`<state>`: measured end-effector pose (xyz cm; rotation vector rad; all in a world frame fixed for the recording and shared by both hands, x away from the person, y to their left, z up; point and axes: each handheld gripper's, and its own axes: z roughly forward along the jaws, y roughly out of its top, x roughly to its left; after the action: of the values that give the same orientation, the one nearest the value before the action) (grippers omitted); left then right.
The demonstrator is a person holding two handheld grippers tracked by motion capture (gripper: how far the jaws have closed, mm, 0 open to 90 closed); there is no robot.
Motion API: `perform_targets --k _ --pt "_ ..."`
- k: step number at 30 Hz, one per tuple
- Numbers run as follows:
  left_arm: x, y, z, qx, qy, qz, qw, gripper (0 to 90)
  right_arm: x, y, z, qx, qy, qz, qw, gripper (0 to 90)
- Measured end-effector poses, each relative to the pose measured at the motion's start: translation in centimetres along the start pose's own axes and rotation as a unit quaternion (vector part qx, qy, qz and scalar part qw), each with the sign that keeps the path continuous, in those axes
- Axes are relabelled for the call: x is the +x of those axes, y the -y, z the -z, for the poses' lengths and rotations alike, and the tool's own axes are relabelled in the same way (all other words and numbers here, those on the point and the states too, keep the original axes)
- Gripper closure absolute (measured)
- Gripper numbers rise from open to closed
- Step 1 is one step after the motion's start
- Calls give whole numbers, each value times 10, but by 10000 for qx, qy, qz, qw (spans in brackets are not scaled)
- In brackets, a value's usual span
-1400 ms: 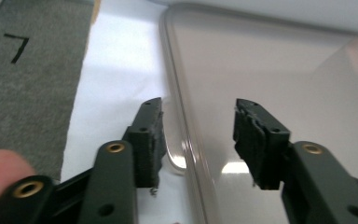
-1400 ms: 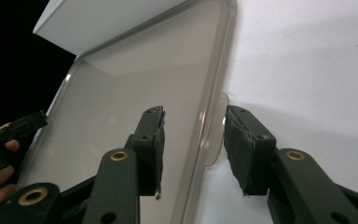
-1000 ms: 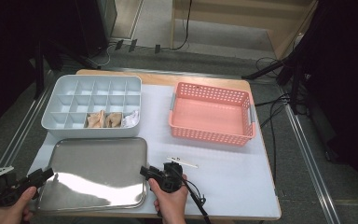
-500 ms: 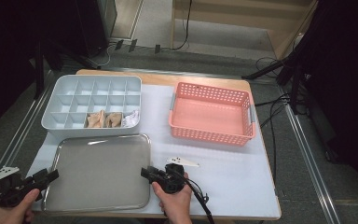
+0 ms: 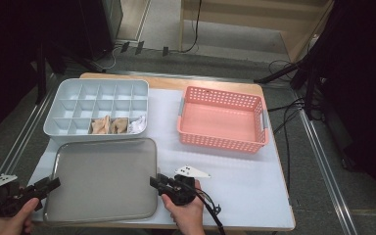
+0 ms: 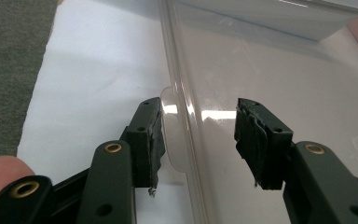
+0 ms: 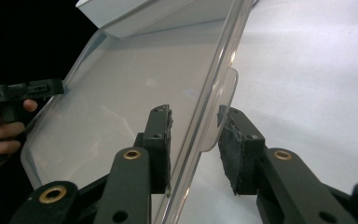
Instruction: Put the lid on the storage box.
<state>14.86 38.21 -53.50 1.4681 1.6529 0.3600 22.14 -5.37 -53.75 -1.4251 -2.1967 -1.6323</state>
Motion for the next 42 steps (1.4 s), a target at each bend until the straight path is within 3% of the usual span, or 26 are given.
perform_targets --k 7,9,12,19,21,24,30,33,42 --pt "-1 -2 4 -42 -92 32 9999 568 2 0 1 -24 70 35 10000 658" --pt "-1 -2 6 -102 -216 -41 9997 674 2 0 1 -34 86 44 9999 658" --pt "-3 -3 8 -156 -345 -158 9992 706 4 -1 1 -44 104 9 9999 660" --pt "3 -4 9 -146 -156 40 9998 722 4 -1 1 -37 109 -6 9999 661" --pt "7 -4 6 -27 24 163 9999 690 3 -1 1 -47 103 28 9999 661" --pt "14 -4 1 150 433 448 9979 617 3 -1 1 -54 97 83 9999 660" --pt "9 -5 2 149 303 352 9988 587 4 1 1 -67 141 182 9997 651" --pt "9 -6 6 105 335 372 9987 605 5 1 3 -75 358 322 9988 660" --pt "10 -6 16 -88 456 436 9980 661 6 -2 6 -204 272 66 9994 702"
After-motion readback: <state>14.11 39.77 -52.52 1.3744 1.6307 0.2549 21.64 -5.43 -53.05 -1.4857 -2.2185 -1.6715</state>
